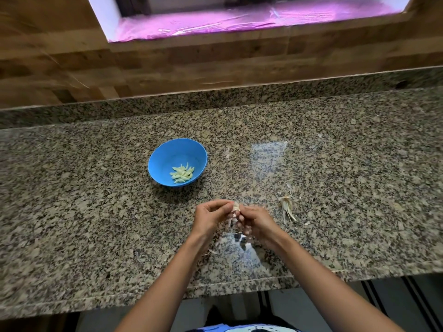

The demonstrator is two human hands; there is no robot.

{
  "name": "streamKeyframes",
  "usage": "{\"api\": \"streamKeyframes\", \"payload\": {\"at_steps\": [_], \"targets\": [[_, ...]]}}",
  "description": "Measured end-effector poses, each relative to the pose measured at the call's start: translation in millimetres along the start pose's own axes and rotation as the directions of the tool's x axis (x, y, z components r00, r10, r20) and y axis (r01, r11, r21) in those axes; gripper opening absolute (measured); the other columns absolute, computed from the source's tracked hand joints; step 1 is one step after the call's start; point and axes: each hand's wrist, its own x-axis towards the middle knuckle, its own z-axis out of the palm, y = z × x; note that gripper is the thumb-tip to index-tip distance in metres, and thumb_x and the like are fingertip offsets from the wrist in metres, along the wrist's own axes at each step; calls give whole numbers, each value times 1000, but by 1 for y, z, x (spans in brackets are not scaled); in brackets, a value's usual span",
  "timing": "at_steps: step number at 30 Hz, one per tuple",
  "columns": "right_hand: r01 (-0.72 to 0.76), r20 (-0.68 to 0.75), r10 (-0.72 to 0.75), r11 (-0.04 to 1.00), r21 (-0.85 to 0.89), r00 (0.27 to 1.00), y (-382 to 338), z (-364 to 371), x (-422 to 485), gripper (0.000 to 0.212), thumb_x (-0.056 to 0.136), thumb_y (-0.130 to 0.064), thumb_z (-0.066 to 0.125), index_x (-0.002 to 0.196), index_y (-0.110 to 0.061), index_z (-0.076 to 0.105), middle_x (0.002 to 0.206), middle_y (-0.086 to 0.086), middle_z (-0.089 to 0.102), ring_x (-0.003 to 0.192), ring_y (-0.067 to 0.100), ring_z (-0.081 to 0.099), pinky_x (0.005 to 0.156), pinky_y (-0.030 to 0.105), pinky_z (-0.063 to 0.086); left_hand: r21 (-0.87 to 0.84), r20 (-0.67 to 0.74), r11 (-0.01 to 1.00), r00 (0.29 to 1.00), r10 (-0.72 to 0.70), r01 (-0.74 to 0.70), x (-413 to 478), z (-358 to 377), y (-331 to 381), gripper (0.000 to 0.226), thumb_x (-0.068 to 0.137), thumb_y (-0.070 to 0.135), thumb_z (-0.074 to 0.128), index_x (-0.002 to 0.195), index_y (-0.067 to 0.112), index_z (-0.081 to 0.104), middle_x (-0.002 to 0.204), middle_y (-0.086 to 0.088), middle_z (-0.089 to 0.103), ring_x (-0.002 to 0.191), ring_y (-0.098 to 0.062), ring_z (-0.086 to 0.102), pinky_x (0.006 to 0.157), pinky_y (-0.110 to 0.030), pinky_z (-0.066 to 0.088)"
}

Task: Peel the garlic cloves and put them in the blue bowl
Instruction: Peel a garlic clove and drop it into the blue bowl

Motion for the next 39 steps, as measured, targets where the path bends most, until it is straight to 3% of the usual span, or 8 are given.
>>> {"api": "streamKeyframes", "payload": {"at_steps": [2, 6, 11, 19, 28, 30, 34, 39], "targets": [[-72, -19, 73, 996, 55, 997, -3, 3, -1, 22, 94, -16, 50, 83, -3, 63, 62, 2, 58, 53, 12, 53, 44, 19, 38, -90, -36, 996, 999, -25, 22, 0, 1, -2, 13, 78, -8, 65, 89, -2, 70, 84, -11, 72, 72, -17, 67, 64, -21, 55], [82, -205, -236, 822, -564, 950, 9, 1, 0, 17, 88, -21, 62, 83, -9, 72, 67, 5, 69, 56, 18, 62, 51, 26, 48, 75, -117, 997, 993, 30, -22, -4, 4, -13, 22, 73, -8, 71, 94, -4, 69, 89, -15, 72, 79, -20, 69, 67, -20, 56], [63, -434, -144, 979, -194, 889, 18, 0, 1, 15, 90, -12, 58, 84, -2, 68, 69, 10, 68, 47, 15, 56, 41, 22, 46, -98, -245, 995, 969, -43, 19, -3, 4, -21, 23, 73, -10, 69, 94, 1, 70, 91, -12, 72, 87, -24, 69, 78, -30, 58], [111, -278, -323, 808, -579, 905, 20, -1, -2, 13, 90, -10, 57, 82, -12, 66, 70, 7, 66, 48, 10, 57, 47, 18, 49, -230, -59, 950, 971, -231, 212, -5, -6, -16, 21, 85, -7, 56, 101, -2, 68, 89, -14, 67, 77, -20, 62, 67, -24, 55], [197, -14, -478, 388, -900, 878, 22, 8, -1, 19, 90, -10, 58, 106, -10, 68, 86, 6, 72, 60, 10, 63, 55, 17, 52, 267, 10, 962, 998, -55, 50, -3, 0, -5, 10, 81, 14, 70, 87, 6, 73, 78, 0, 73, 65, -1, 64, 58, -11, 46], [226, -11, -466, 450, -864, 885, 21, 8, -1, 21, 89, -12, 59, 108, -11, 67, 86, 3, 72, 60, 6, 61, 53, 13, 48, 260, -3, 964, 998, -61, 60, -1, -3, -2, 6, 80, 10, 70, 84, 6, 73, 74, -1, 73, 61, -2, 63, 55, -12, 44], [187, -106, -239, 916, -356, 965, 15, 12, -3, 14, 92, -10, 55, 88, -6, 68, 74, 7, 68, 55, 11, 56, 43, 18, 44, 104, 6, 980, 986, -169, 168, 0, -12, -3, 13, 84, 12, 67, 90, 2, 73, 63, 0, 62, 48, -5, 43, 49, -17, 34], [119, -216, -225, 902, -415, 950, 16, 3, 4, 11, 85, -15, 65, 75, -13, 69, 70, 5, 70, 56, 13, 61, 51, 25, 49, 154, -354, 980, 933, -67, 128, 5, -37, -5, 21, 80, 18, 72, 97, 7, 72, 81, 3, 69, 65, -7, 55, 59, -17, 42]]}}
